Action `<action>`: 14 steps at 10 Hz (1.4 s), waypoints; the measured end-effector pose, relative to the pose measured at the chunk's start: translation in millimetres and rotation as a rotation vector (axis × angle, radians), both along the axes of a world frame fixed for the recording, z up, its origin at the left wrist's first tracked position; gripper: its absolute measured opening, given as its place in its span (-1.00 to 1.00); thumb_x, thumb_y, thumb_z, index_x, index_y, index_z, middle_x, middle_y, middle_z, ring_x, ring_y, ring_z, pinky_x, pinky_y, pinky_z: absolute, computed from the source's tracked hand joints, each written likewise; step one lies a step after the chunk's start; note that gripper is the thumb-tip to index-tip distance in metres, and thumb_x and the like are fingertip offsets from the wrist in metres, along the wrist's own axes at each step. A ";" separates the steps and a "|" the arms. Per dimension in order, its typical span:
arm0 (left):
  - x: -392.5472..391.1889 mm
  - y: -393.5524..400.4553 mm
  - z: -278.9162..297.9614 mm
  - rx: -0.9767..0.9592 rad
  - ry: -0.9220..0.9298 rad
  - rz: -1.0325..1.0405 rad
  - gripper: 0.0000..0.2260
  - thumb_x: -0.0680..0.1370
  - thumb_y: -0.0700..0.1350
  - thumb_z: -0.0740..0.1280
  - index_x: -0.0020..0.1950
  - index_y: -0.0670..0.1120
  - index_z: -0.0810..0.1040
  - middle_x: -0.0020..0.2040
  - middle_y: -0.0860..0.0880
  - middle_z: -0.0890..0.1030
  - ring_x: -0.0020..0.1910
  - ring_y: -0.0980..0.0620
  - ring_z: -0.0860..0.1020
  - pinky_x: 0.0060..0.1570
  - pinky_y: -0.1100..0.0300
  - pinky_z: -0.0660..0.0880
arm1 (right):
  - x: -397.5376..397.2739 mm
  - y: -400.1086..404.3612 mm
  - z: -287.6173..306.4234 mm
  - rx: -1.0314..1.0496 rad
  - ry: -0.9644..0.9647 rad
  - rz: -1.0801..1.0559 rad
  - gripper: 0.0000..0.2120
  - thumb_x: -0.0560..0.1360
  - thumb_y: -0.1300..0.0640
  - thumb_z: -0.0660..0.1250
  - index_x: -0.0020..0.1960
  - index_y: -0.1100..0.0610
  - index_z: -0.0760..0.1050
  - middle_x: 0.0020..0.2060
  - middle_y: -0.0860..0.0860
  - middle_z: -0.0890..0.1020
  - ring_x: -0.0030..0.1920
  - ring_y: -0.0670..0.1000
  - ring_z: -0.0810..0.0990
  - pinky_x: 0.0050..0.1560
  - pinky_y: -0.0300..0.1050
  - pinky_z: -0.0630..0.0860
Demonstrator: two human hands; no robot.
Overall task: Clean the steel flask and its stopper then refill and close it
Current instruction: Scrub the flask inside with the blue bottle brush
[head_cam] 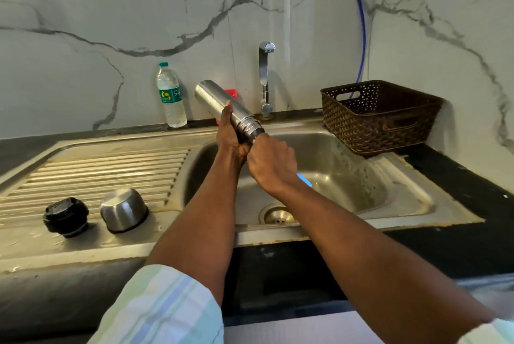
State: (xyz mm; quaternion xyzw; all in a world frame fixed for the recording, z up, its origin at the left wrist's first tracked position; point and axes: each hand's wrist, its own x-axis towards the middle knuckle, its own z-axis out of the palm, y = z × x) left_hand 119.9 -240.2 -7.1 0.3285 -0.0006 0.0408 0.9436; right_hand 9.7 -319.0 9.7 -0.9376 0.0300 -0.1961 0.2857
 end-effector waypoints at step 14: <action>-7.7 12.1 8.6 0.117 0.007 -0.041 -0.55 0.53 0.05 0.42 0.23 -0.19 0.37 -0.25 -0.18 0.61 -0.32 -0.11 0.59 -0.18 0.03 0.60 | 0.5 6.8 -6.9 -0.008 0.039 0.143 -0.72 0.59 0.14 0.14 0.22 0.19 0.49 0.09 0.19 0.61 0.07 0.25 0.59 -0.09 -0.03 0.41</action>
